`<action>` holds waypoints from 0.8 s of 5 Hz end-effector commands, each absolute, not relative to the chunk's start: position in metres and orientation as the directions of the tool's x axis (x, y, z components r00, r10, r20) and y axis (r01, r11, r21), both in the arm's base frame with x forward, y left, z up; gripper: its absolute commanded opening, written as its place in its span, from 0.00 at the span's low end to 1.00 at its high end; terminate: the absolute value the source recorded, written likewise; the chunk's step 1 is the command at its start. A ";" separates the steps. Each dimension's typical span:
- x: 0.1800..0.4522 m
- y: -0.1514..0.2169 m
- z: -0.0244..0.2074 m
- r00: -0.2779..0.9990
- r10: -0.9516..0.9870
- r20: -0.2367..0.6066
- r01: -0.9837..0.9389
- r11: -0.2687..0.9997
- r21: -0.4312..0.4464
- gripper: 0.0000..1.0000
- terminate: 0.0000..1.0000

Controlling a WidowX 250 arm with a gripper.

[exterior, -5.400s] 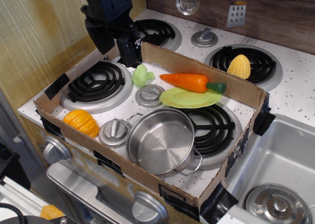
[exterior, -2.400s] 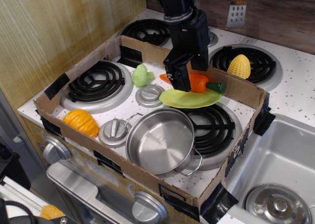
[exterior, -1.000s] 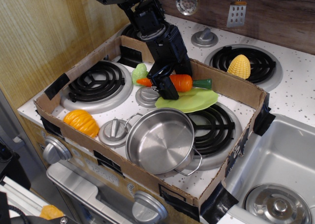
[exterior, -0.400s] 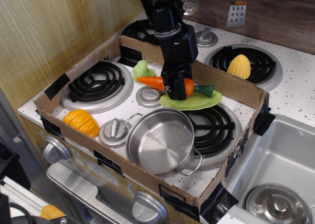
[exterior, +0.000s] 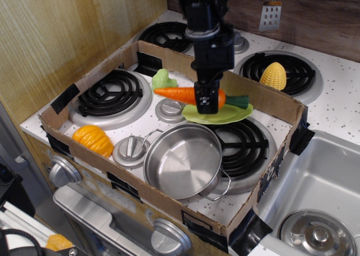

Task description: Take carrot off plate

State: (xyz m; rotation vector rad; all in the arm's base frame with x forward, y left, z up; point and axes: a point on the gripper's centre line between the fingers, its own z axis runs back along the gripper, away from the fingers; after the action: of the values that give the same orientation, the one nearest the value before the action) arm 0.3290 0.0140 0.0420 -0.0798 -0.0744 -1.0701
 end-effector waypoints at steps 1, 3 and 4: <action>0.318 0.020 0.090 0.551 -0.833 0.054 0.828 0.553 0.094 0.00 0.00; 0.305 0.043 0.088 0.610 -0.790 0.062 0.775 0.611 0.161 0.00 0.00; 0.305 0.068 0.086 0.643 -0.757 0.118 0.739 0.654 0.161 0.00 0.00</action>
State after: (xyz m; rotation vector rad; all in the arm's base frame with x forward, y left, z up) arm 0.3061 0.0742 0.0720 0.0777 -0.1511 -0.8447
